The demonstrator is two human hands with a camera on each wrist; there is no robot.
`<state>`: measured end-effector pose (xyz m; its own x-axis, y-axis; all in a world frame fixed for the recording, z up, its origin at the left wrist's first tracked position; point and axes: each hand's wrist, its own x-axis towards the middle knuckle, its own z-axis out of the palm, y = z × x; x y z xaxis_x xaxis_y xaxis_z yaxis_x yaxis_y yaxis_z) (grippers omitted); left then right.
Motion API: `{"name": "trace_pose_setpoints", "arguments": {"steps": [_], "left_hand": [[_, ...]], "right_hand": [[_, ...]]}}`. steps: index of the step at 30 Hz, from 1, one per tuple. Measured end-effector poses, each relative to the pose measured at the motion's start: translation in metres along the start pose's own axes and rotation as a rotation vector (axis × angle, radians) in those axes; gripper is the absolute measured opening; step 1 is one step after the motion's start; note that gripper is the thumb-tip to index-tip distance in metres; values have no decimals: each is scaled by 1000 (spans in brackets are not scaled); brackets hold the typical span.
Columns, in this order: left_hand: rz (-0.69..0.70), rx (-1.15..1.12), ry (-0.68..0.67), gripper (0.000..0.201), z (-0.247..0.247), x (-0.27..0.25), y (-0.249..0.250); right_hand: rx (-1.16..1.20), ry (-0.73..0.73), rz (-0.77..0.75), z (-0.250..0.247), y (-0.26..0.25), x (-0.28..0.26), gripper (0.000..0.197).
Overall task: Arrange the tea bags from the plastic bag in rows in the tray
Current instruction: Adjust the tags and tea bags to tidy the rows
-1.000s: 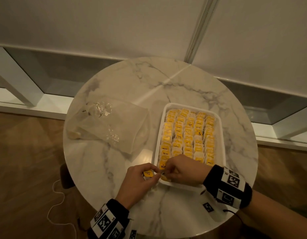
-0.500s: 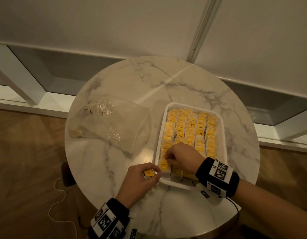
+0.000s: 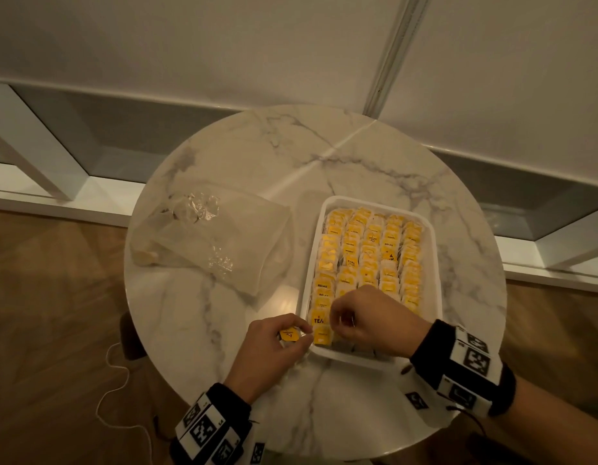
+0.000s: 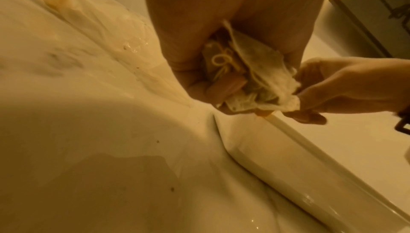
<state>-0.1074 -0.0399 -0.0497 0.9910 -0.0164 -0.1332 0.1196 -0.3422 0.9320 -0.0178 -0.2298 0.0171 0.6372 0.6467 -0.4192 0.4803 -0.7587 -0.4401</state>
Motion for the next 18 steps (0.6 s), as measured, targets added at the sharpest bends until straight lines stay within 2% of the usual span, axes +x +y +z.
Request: {"name": "trace_pose_setpoints", "arguments": {"steps": [2,4,8,13,16,18], "left_hand": [[-1,-5,4,13,0,0,0],[-3,-2,3,14,1,0,0],[6,9,0,15,0,0,1],[8,24,-3,13,0,2,0],[10,15,-2,2,-1,1,0],[15,15,1,7,-1,0,0]], "right_hand": [[11,-151,0,5,-1,-5,10],[80,-219,-1,11,-2,-3,12],[166,-203,45,14,3,13,14],[191,-295,131,21,11,25,20],[224,-244,173,23,13,30,23],[265,-214,205,24,14,33,22]]}}
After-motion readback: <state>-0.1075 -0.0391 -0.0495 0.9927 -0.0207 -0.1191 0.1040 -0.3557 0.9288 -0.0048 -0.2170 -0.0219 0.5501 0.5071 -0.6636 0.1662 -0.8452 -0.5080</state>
